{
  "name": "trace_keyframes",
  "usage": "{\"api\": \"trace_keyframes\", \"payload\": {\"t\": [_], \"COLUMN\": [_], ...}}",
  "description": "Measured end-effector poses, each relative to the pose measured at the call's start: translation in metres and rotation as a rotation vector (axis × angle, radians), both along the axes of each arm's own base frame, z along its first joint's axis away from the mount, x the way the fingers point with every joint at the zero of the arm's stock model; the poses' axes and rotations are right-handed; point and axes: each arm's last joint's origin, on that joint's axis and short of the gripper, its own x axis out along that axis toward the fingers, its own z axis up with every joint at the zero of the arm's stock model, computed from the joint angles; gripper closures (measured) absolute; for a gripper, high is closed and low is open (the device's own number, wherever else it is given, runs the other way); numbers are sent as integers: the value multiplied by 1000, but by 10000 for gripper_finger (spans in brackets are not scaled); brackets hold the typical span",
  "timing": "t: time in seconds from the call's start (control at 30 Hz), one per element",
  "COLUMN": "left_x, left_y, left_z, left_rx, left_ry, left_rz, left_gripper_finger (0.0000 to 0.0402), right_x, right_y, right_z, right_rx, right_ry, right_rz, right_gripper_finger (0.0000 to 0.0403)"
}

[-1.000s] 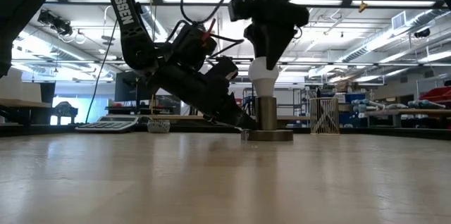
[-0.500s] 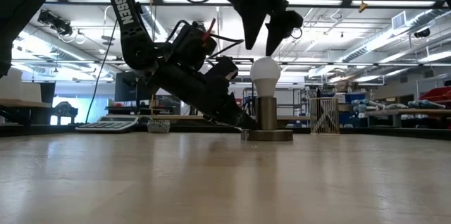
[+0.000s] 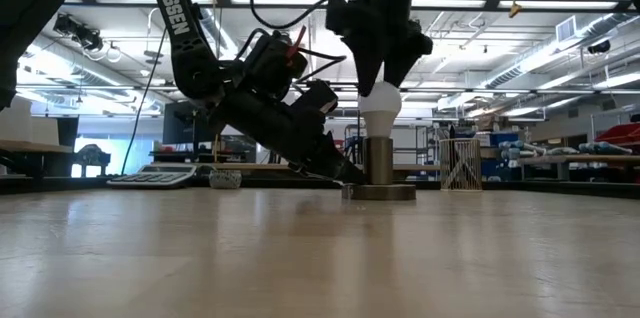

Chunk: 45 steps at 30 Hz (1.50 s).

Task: Screw lightbulb
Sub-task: Remove the lightbulb from the lamp

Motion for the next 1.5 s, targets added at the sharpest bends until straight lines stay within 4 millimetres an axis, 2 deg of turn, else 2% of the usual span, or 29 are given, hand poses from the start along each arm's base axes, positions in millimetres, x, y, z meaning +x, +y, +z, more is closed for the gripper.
{"api": "trace_keyframes", "payload": {"t": [0.13,0.23,0.4,0.5,0.63,0.83,0.97,1.07,1.23,1.37,1.5], "left_x": [0,0,0,0,0,0,0,0,0,0,0], "left_y": [0,0,0,0,0,0,0,0,0,0,0], "left_z": [0,0,0,0,0,0,0,0,0,0,0], "left_rx": [0,1,4,4,6,6,6,5,3,3,3], "left_ry": [0,0,-1,-2,-2,-1,-1,-1,-1,-1,-1], "left_rz": [0,0,-2,-3,-3,-4,-4,-5,-8,-10,-10], "left_gripper_finger": [400,400,400,400,400,400,400,400,400,400,400], "right_x": [-1,-2,-6,-6,-4,3,5,4,4,3,0], "right_y": [-6,-12,-20,-21,-17,2,12,14,12,11,8], "right_z": [0,0,1,1,5,23,33,36,36,24,7], "right_rx": [0,1,-25,-51,-66,-121,-140,-106,-54,-49,-57], "right_ry": [47,89,172,199,197,135,87,46,-17,17,93], "right_rz": [230,467,870,994,995,932,809,638,367,363,455], "right_gripper_finger": [149,164,169,163,151,132,124,121,122,127,148]}}
